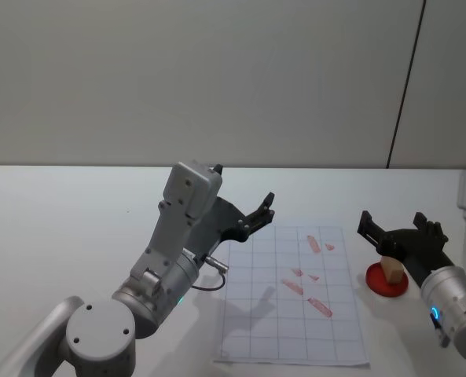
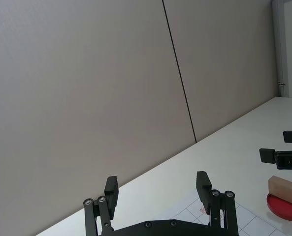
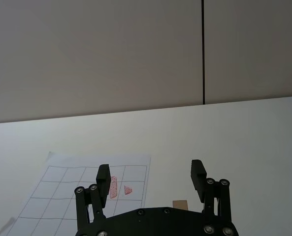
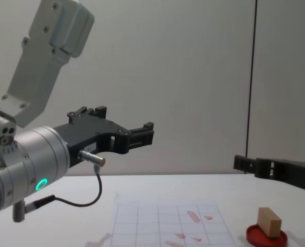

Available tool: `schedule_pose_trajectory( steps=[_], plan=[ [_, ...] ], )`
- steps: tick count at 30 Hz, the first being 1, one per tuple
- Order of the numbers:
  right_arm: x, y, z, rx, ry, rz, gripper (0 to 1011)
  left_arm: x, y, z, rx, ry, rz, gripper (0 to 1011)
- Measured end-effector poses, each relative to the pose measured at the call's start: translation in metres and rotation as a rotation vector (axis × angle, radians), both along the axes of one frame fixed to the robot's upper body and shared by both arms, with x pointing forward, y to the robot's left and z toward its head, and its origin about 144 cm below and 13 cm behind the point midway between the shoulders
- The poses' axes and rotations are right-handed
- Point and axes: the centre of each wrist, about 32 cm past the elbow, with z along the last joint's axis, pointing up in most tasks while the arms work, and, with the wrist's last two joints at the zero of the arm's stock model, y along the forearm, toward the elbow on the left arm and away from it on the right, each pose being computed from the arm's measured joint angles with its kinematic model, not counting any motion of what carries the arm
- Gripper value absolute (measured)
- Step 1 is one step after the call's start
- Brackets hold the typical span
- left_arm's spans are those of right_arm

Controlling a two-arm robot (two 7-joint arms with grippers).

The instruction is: Use the one hand to pick up the stamp and affix it onto the A4 paper.

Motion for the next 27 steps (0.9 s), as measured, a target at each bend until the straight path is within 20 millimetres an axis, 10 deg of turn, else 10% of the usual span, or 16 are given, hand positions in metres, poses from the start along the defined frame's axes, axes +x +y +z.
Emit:
schedule_pose_trajectory(
  steps=[27],
  plan=[
    [0.0000,0.0000,0.0000,0.000,0.000,0.000,1001,0.0000,0.0000,0.0000,0.000,0.000,0.000,1002]
  ],
)
